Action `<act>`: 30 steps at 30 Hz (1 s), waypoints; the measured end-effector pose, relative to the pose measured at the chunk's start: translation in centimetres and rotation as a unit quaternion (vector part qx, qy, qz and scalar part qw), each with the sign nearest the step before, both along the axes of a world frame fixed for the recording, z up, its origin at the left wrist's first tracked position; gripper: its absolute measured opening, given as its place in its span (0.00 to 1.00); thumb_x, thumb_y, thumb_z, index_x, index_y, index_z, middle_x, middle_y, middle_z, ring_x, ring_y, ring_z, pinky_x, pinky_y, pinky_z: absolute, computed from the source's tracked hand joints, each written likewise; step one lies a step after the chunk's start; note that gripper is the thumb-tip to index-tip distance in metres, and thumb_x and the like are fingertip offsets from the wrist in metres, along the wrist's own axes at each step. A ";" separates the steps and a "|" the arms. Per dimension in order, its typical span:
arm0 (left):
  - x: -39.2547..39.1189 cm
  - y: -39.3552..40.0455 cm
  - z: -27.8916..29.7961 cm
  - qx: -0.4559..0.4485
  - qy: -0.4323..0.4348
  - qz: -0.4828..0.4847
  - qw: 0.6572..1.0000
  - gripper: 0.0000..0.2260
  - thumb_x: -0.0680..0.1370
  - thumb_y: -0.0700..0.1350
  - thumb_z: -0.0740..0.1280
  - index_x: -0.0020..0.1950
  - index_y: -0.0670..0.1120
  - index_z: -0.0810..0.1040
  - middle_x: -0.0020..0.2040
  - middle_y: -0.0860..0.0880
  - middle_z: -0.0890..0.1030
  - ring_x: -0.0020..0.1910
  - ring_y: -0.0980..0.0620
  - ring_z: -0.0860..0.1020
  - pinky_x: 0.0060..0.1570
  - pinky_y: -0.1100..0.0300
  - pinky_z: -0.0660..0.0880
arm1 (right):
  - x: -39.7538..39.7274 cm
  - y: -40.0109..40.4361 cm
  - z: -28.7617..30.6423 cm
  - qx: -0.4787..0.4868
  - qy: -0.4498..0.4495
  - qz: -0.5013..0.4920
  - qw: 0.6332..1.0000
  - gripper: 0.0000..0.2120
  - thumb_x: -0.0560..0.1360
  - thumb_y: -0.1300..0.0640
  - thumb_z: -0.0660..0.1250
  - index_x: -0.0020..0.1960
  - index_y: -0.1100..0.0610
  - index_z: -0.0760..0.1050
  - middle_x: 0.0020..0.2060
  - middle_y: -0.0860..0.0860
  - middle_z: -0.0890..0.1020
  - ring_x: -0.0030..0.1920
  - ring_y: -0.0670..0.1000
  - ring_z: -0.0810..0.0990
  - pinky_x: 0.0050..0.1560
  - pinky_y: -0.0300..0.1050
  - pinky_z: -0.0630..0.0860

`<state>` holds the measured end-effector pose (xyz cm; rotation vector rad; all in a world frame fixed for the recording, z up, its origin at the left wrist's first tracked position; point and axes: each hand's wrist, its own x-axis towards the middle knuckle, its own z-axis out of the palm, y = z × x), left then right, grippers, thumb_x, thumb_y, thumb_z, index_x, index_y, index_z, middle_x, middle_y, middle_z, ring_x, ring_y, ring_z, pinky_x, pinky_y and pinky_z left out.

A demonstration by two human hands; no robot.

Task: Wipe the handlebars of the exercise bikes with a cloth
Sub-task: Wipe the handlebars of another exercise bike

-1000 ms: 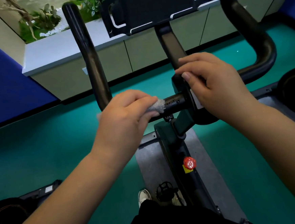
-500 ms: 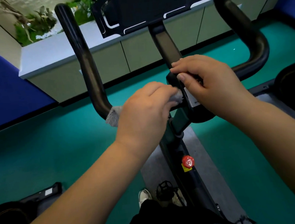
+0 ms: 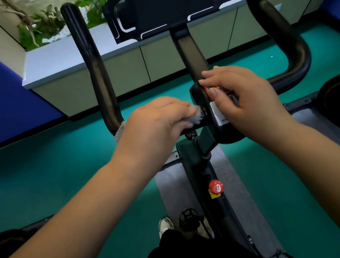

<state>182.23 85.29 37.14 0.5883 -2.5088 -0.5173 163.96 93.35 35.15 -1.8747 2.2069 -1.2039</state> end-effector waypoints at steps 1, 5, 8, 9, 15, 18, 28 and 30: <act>1.0 -0.4 0.2 0.007 -0.004 0.004 1.000 0.08 0.71 0.42 0.71 0.49 0.44 0.85 0.49 0.49 0.84 0.46 0.53 0.81 0.42 0.66 0.76 | 0.0 0.0 0.0 0.001 -0.003 -0.001 1.000 0.12 0.77 0.57 0.62 0.57 0.55 0.79 0.58 0.49 0.80 0.63 0.48 0.74 0.67 0.36 0.64; 2.3 -1.2 1.6 0.070 -0.024 0.050 0.996 0.07 0.72 0.43 0.73 0.50 0.50 0.85 0.48 0.55 0.83 0.39 0.53 0.83 0.45 0.63 0.78 | 0.3 -0.2 -0.1 -0.003 -0.003 -0.016 1.000 0.11 0.76 0.59 0.63 0.56 0.56 0.79 0.57 0.50 0.80 0.62 0.49 0.75 0.66 0.36 0.65; -0.4 -1.2 2.1 0.108 -0.097 0.089 0.985 0.08 0.74 0.46 0.72 0.52 0.53 0.84 0.47 0.55 0.83 0.41 0.57 0.81 0.45 0.63 0.77 | 0.7 -0.5 0.1 -0.005 0.010 -0.026 1.000 0.09 0.76 0.59 0.63 0.54 0.58 0.79 0.55 0.52 0.81 0.59 0.52 0.76 0.63 0.39 0.67; -0.9 -1.4 2.2 0.113 -0.119 0.092 0.982 0.08 0.74 0.48 0.72 0.53 0.54 0.83 0.47 0.55 0.83 0.44 0.57 0.80 0.47 0.63 0.75 | 0.8 -0.6 0.2 -0.005 0.014 -0.027 1.000 0.09 0.76 0.60 0.63 0.53 0.58 0.79 0.54 0.52 0.81 0.58 0.53 0.76 0.63 0.40 0.67; 1.3 -3.5 3.5 0.186 -0.192 0.068 0.961 0.05 0.72 0.50 0.73 0.47 0.58 0.82 0.44 0.58 0.83 0.43 0.63 0.79 0.46 0.66 0.75 | 1.3 -0.9 0.3 -0.001 0.020 -0.043 0.999 0.08 0.74 0.62 0.62 0.51 0.59 0.78 0.52 0.52 0.80 0.56 0.53 0.76 0.59 0.36 0.64; -1.2 -3.8 3.0 0.160 -0.200 0.053 0.965 0.06 0.73 0.51 0.71 0.49 0.56 0.83 0.46 0.58 0.83 0.46 0.60 0.77 0.44 0.74 0.69 | 1.4 -1.0 0.2 -0.010 0.019 -0.058 0.998 0.07 0.74 0.63 0.62 0.49 0.59 0.77 0.51 0.52 0.80 0.55 0.54 0.76 0.57 0.38 0.66; -2.3 -6.5 3.6 0.179 -0.310 -0.003 0.934 0.04 0.74 0.54 0.70 0.43 0.55 0.81 0.40 0.60 0.81 0.39 0.68 0.75 0.35 0.79 0.65 | 1.6 -1.0 0.1 -0.019 0.018 -0.061 0.998 0.07 0.74 0.62 0.62 0.50 0.59 0.78 0.51 0.52 0.81 0.56 0.52 0.76 0.60 0.38 0.67; -4.1 -5.9 2.8 0.179 -0.295 -0.003 0.939 0.06 0.75 0.54 0.69 0.44 0.53 0.82 0.39 0.58 0.81 0.38 0.63 0.76 0.34 0.77 0.66 | 1.5 -1.0 0.1 -0.016 0.017 -0.064 0.998 0.08 0.74 0.61 0.62 0.50 0.59 0.78 0.52 0.52 0.81 0.56 0.52 0.76 0.60 0.39 0.67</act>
